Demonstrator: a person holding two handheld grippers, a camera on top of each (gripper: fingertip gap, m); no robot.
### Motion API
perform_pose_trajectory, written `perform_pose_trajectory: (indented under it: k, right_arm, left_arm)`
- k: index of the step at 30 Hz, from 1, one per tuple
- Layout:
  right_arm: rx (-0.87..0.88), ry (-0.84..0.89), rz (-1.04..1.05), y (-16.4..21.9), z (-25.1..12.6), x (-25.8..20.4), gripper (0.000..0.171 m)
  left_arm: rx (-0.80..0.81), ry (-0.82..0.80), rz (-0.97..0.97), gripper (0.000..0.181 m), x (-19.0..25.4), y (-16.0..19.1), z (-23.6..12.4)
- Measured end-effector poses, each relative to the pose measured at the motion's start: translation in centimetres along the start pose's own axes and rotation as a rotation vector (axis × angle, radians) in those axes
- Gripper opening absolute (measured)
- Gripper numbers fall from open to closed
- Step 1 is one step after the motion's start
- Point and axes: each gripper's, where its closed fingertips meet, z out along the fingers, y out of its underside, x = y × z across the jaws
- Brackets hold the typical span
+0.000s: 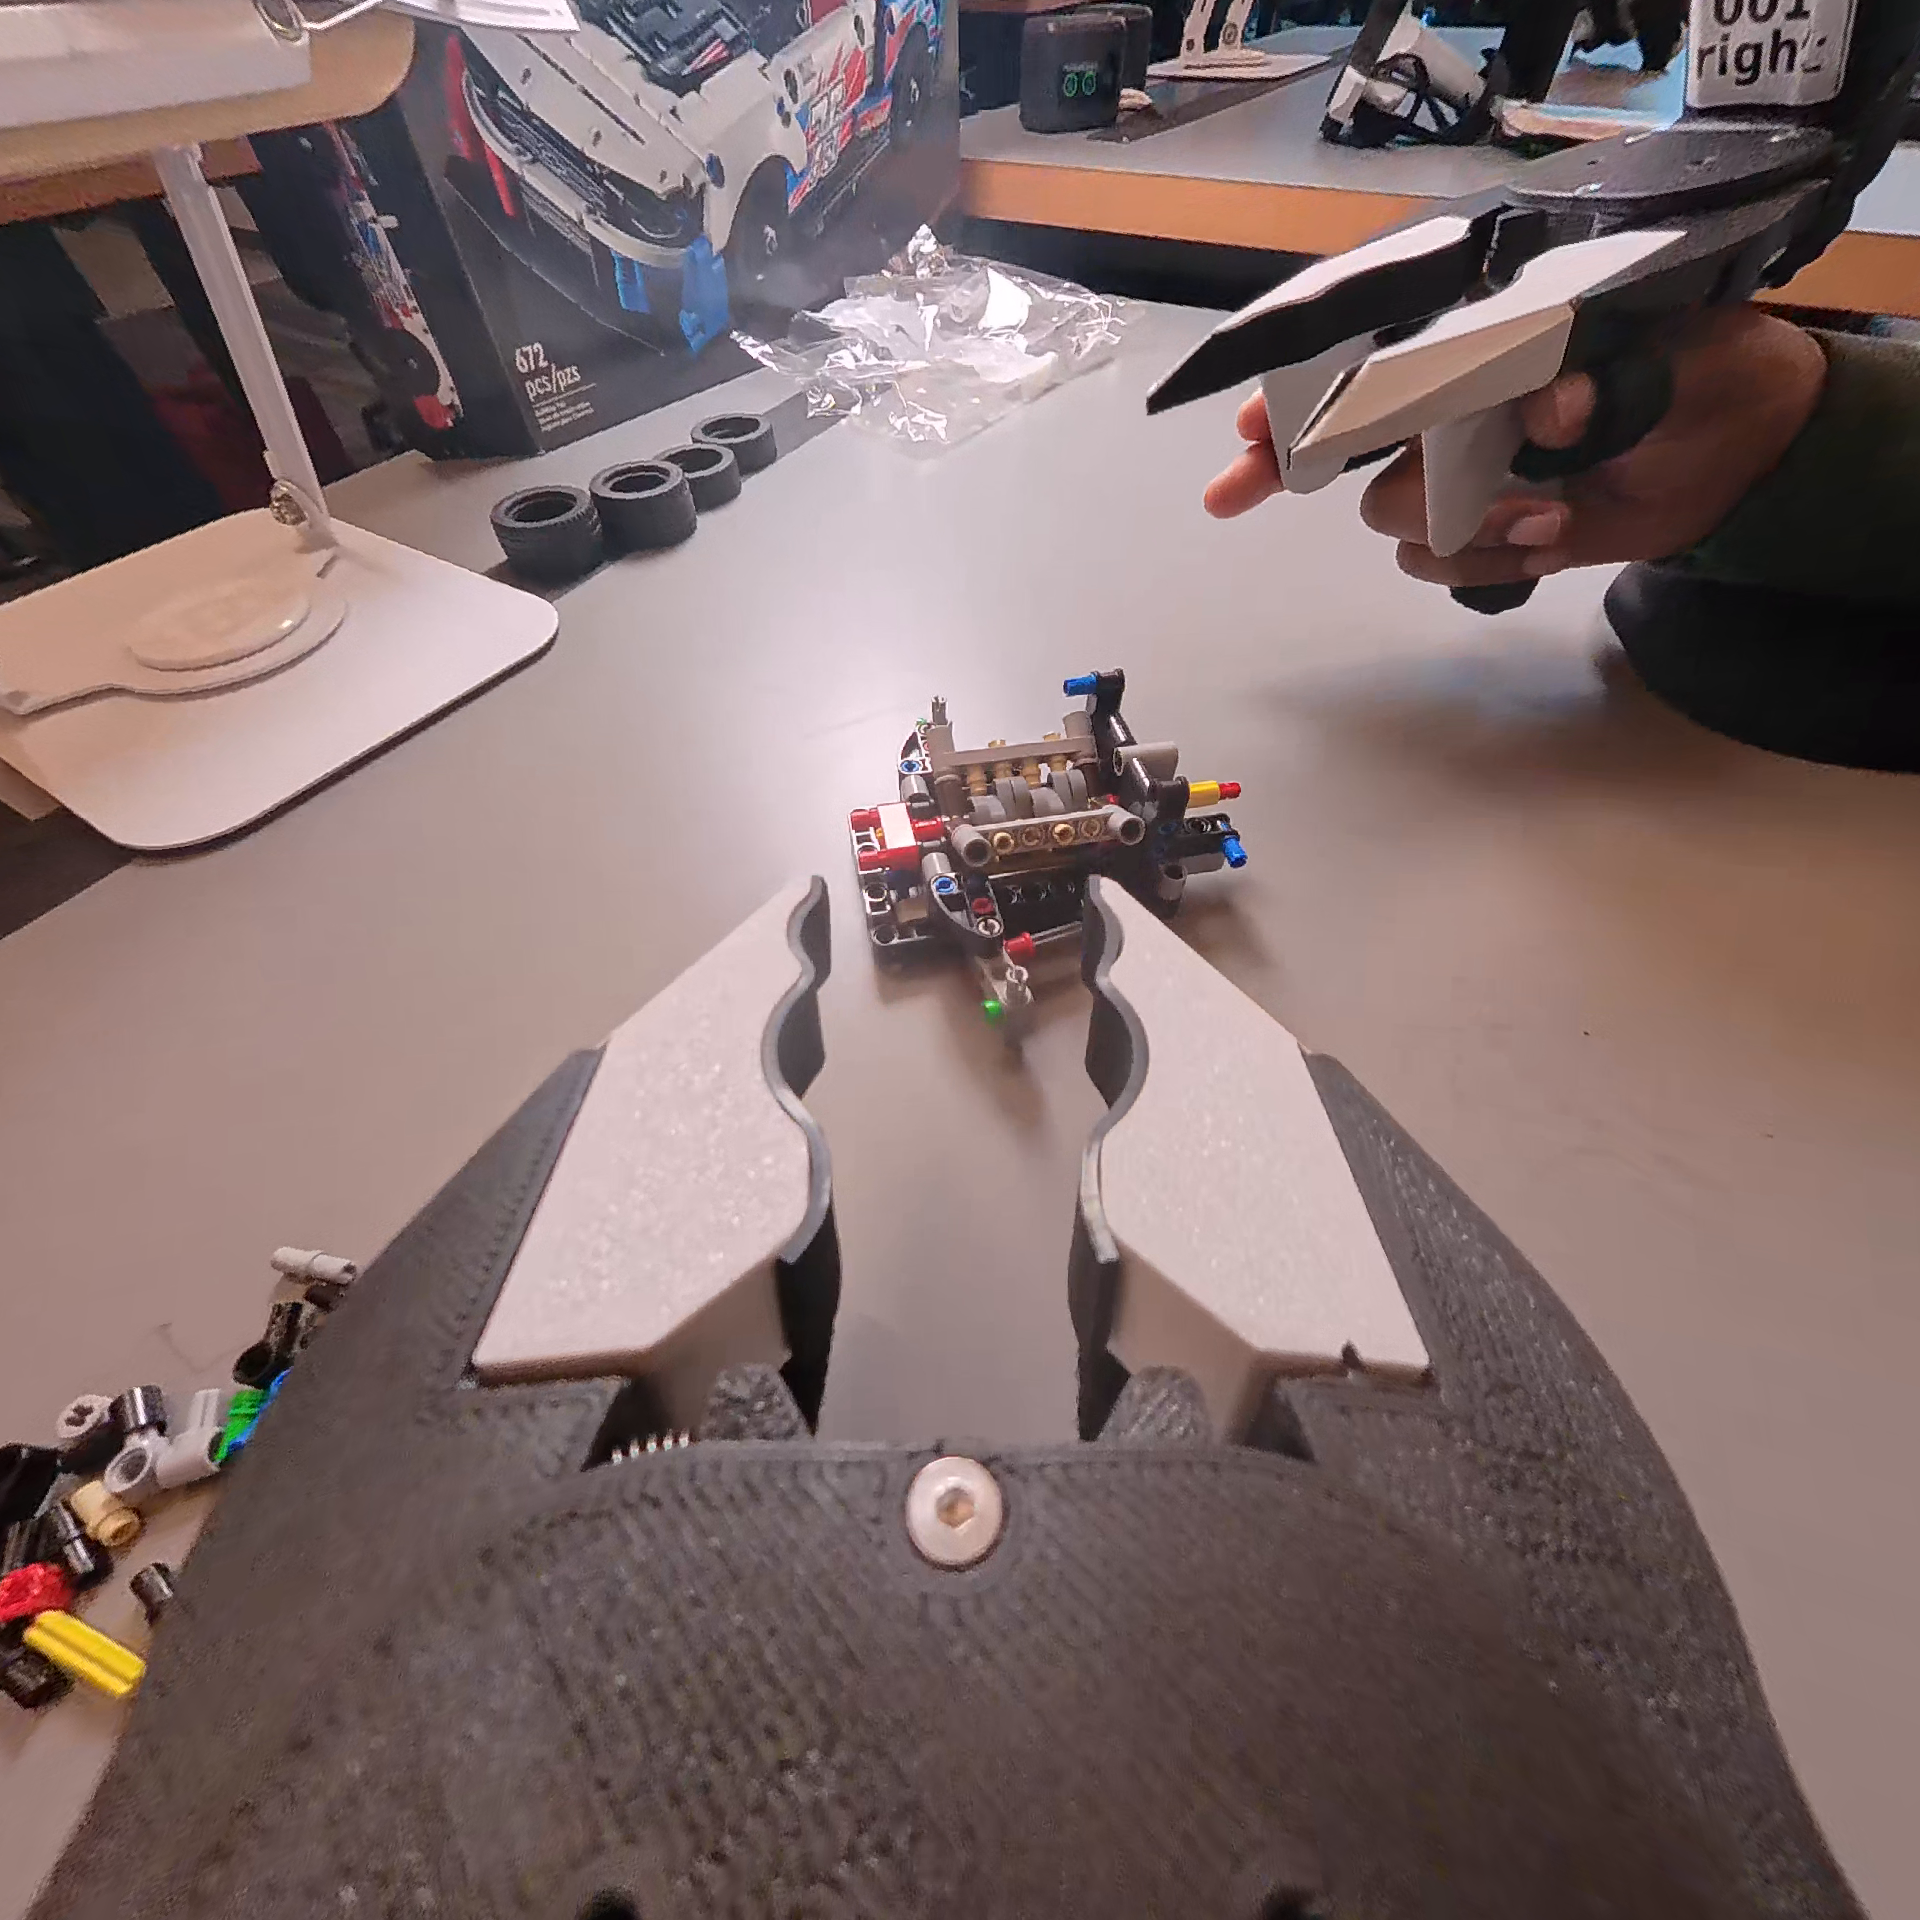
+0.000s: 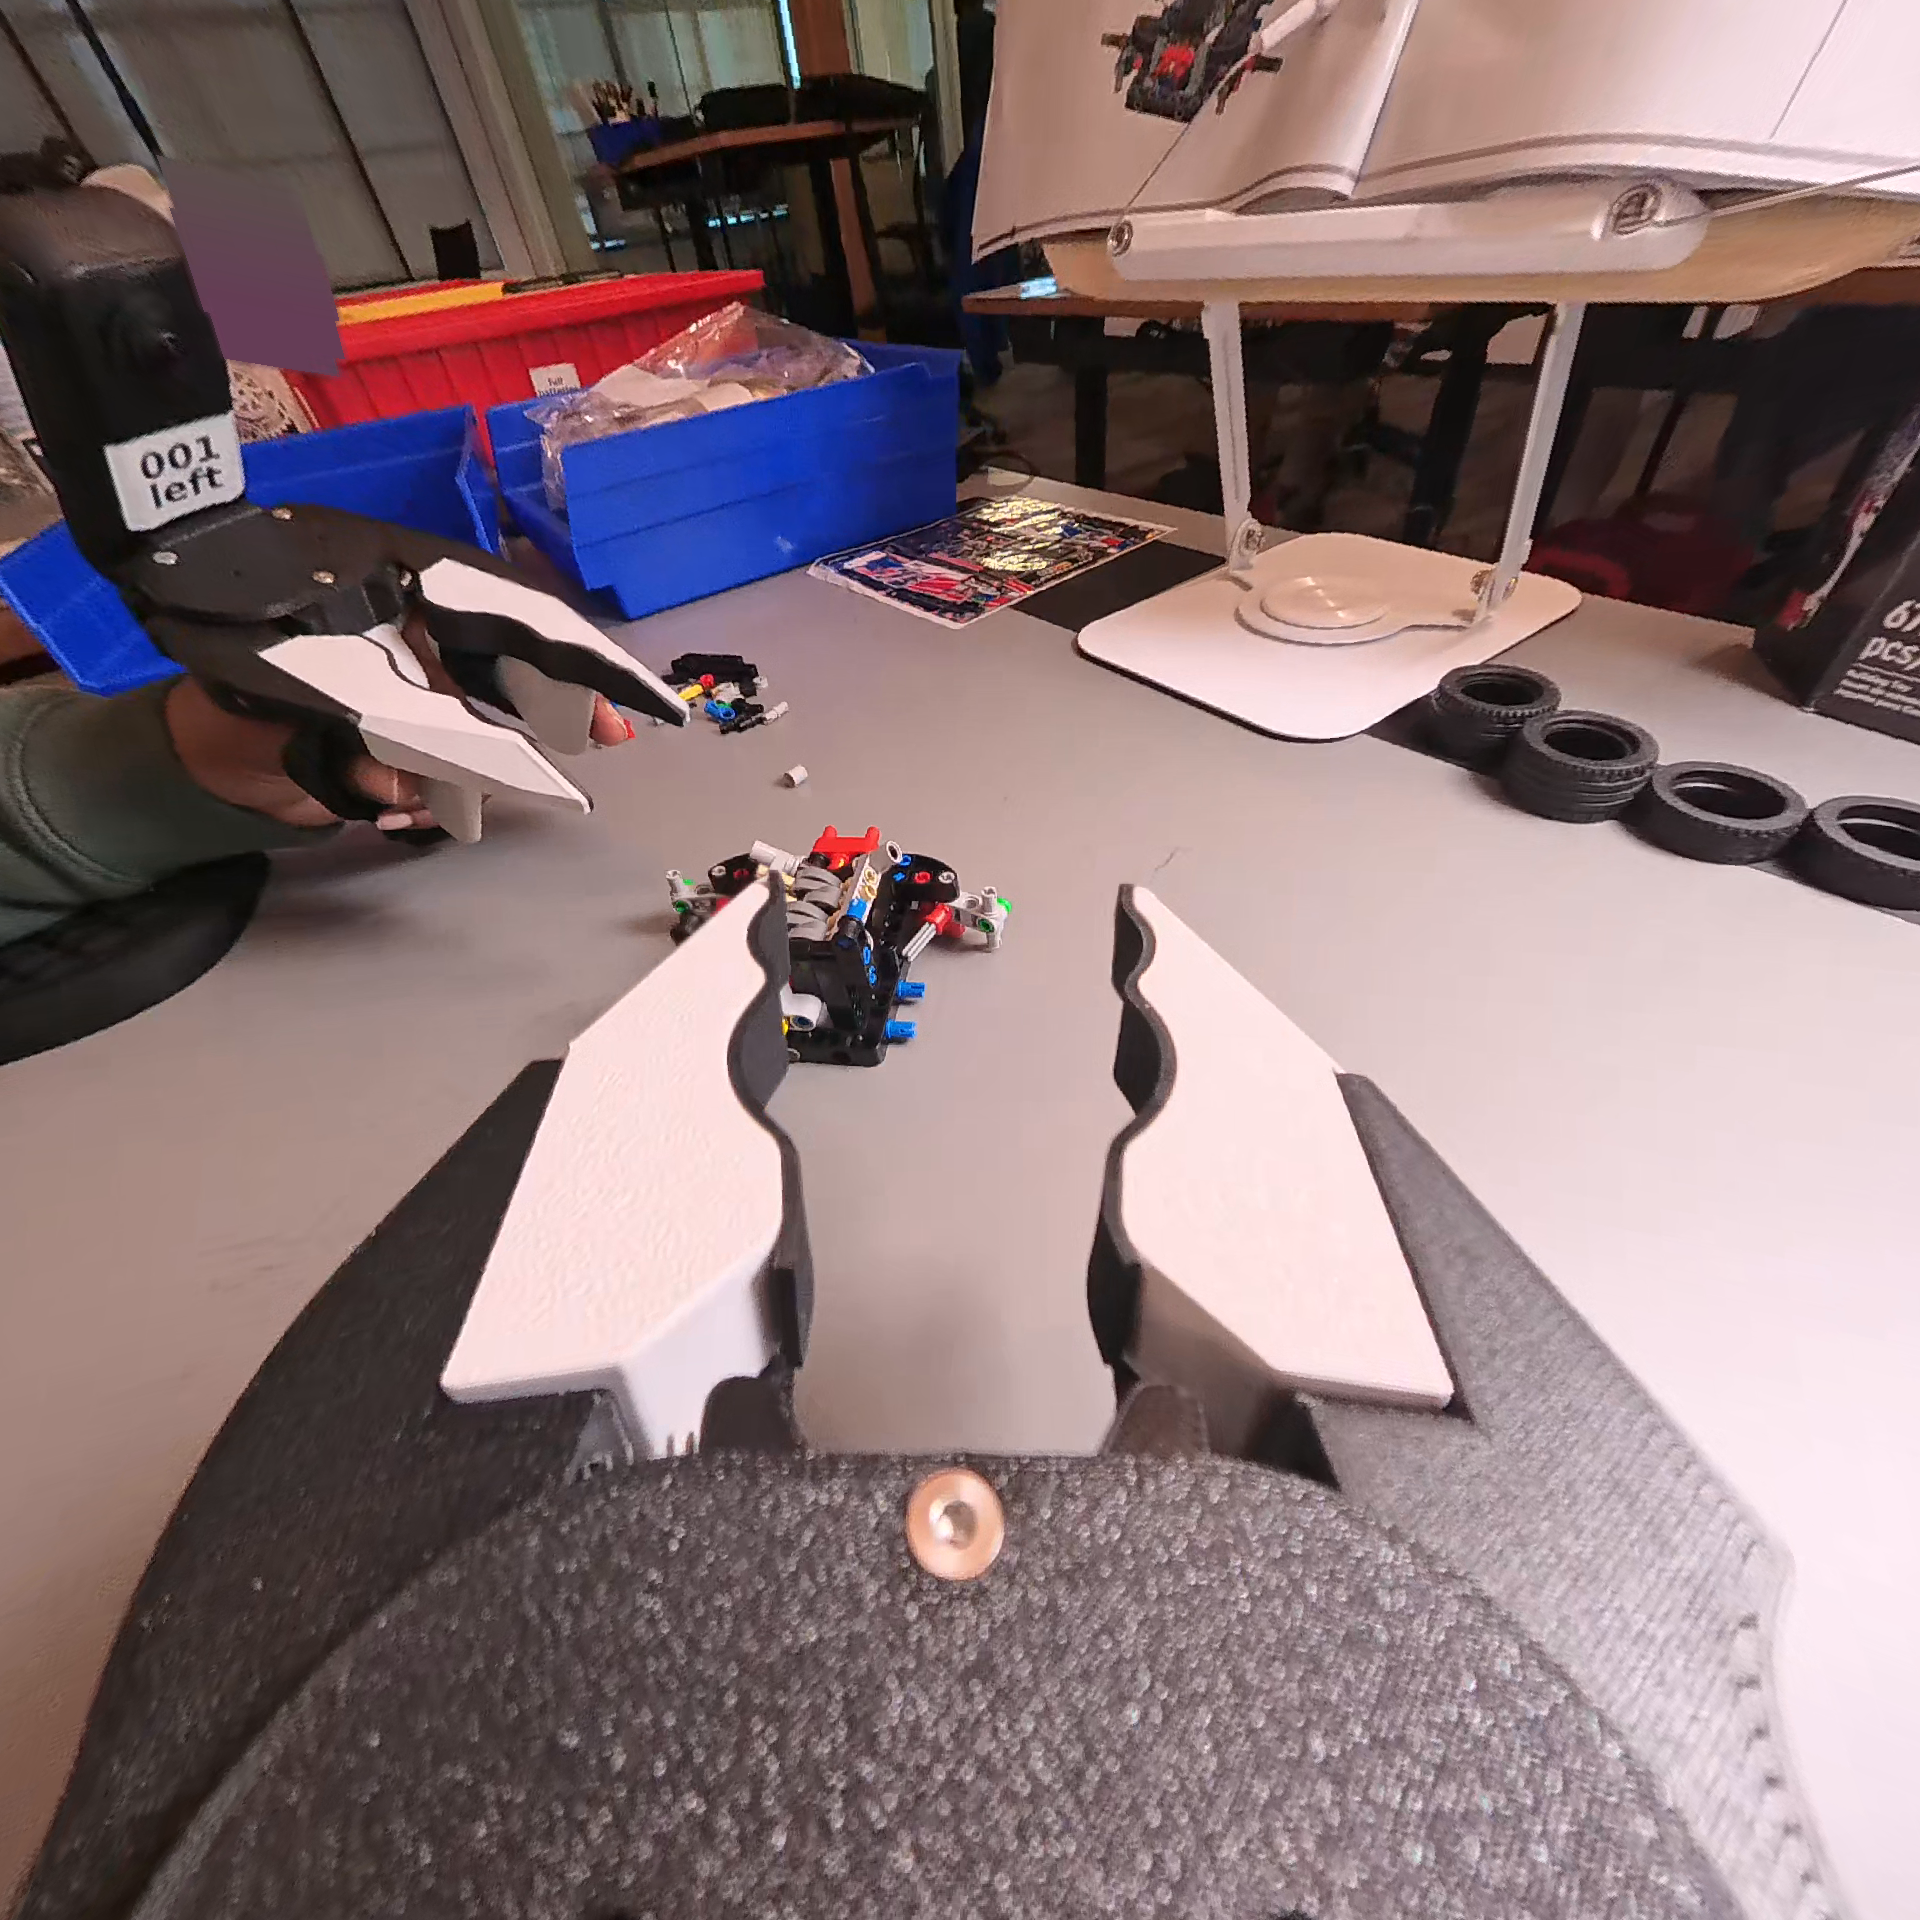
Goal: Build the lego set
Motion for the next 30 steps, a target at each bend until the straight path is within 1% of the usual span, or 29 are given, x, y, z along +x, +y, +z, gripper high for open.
perform_pose_trajectory:
  k: [1,9,17,24,27,30]
  right_arm:
    - [-0.006,-0.001,-0.006,0.1,0.1,-0.1,0.062]
    - [-0.067,-0.002,-0.045,1.5,0.7,-0.5,0.058]
    - [-0.165,-0.042,-0.187,3.4,1.9,-2.8,0.057]
    - [-0.173,-0.052,-0.175,3.5,1.9,-3.1,0.057]
    - [-0.243,-0.064,-0.141,4.6,2.4,-3.7,0.063]
    - [-0.327,-0.059,-0.086,5.7,4.0,-4.7,0.07]
  left_arm:
    - [0.002,-0.002,0.001,0.047,0.0,-0.1,0.0]
    - [0.02,-0.028,-0.004,0.047,-0.6,-0.6,-0.5]
    - [0.019,-0.024,0.009,0.047,-0.3,-0.7,-0.5]
    - [0.008,-0.026,0.01,0.047,-0.3,-0.4,-0.3]
    - [0.0,-0.029,0.013,0.047,-0.3,-0.2,-0.2]
    - [-0.012,-0.03,0.012,0.046,-0.3,0.1,0.0]
